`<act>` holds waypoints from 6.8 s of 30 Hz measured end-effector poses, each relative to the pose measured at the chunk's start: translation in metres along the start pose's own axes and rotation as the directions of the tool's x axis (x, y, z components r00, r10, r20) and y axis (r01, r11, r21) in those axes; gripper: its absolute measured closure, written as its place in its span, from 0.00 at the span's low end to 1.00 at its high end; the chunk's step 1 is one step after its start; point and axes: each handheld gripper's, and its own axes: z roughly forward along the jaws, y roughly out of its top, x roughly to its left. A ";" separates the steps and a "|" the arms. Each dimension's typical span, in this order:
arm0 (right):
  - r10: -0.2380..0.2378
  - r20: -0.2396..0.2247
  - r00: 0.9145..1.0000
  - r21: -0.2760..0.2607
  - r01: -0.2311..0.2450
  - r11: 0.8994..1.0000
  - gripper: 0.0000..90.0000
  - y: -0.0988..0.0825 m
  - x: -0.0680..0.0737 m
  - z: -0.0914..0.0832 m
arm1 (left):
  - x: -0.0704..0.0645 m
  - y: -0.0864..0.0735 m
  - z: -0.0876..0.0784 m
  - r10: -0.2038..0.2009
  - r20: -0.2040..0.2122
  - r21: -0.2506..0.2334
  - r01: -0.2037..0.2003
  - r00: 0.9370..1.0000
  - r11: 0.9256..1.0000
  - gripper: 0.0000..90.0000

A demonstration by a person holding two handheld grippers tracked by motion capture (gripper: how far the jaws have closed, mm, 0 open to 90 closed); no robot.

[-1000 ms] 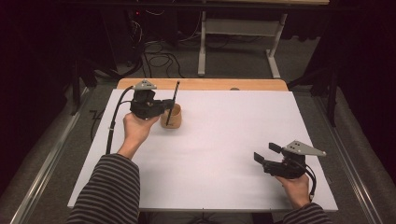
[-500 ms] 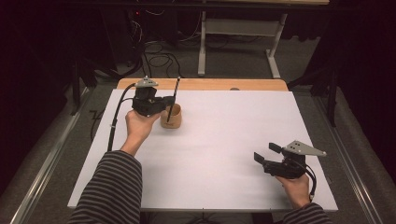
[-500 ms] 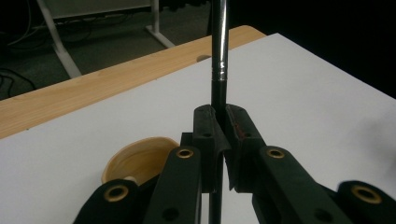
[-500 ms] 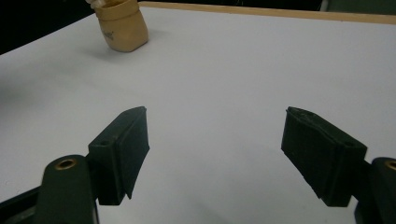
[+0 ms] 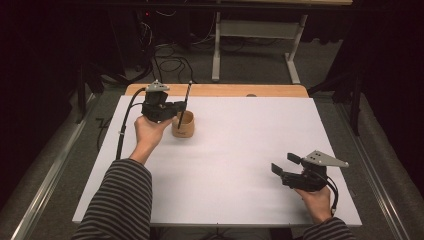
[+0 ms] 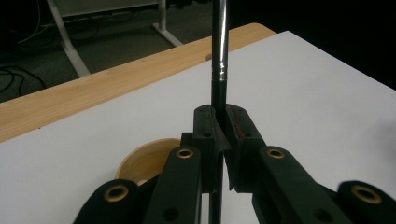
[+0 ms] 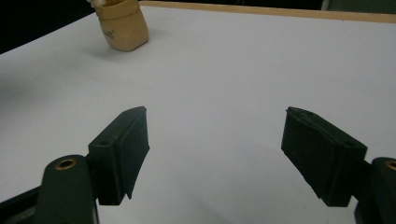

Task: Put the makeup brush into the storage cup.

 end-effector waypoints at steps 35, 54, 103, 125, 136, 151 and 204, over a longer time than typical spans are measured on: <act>0.001 -0.001 1.000 -0.002 -0.001 1.000 0.27 0.000 0.000 0.000 | 0.011 0.007 0.013 -0.051 0.001 -0.048 0.051 0.999 0.998 0.93; 0.001 -0.005 1.000 -0.002 -0.001 1.000 0.27 0.000 0.000 -0.001 | 0.013 0.004 0.024 -0.055 -0.036 -0.066 0.052 0.998 0.996 0.93; -0.008 -0.013 1.000 -0.003 0.007 1.000 0.27 0.000 0.000 -0.001 | 0.017 -0.014 0.041 -0.020 -0.079 -0.021 0.019 0.997 1.000 0.93; -0.007 -0.010 1.000 -0.005 0.007 1.000 0.27 0.000 0.000 -0.001 | 0.015 -0.020 0.048 0.008 -0.086 0.059 -0.003 0.996 0.998 0.92; -0.006 -0.010 1.000 -0.007 0.006 1.000 0.27 0.000 0.000 -0.001 | 0.014 -0.021 0.049 0.012 -0.088 0.078 -0.005 0.996 0.997 0.91; -0.007 -0.010 1.000 -0.005 0.007 1.000 0.27 0.000 0.001 -0.001 | 0.009 -0.017 0.041 0.011 -0.075 0.056 -0.007 0.997 0.998 0.75; -0.005 -0.004 1.000 -0.015 0.005 1.000 0.27 0.000 0.002 -0.001 | -0.020 -0.019 -0.027 0.052 0.035 -0.073 -0.049 0.998 0.996 0.32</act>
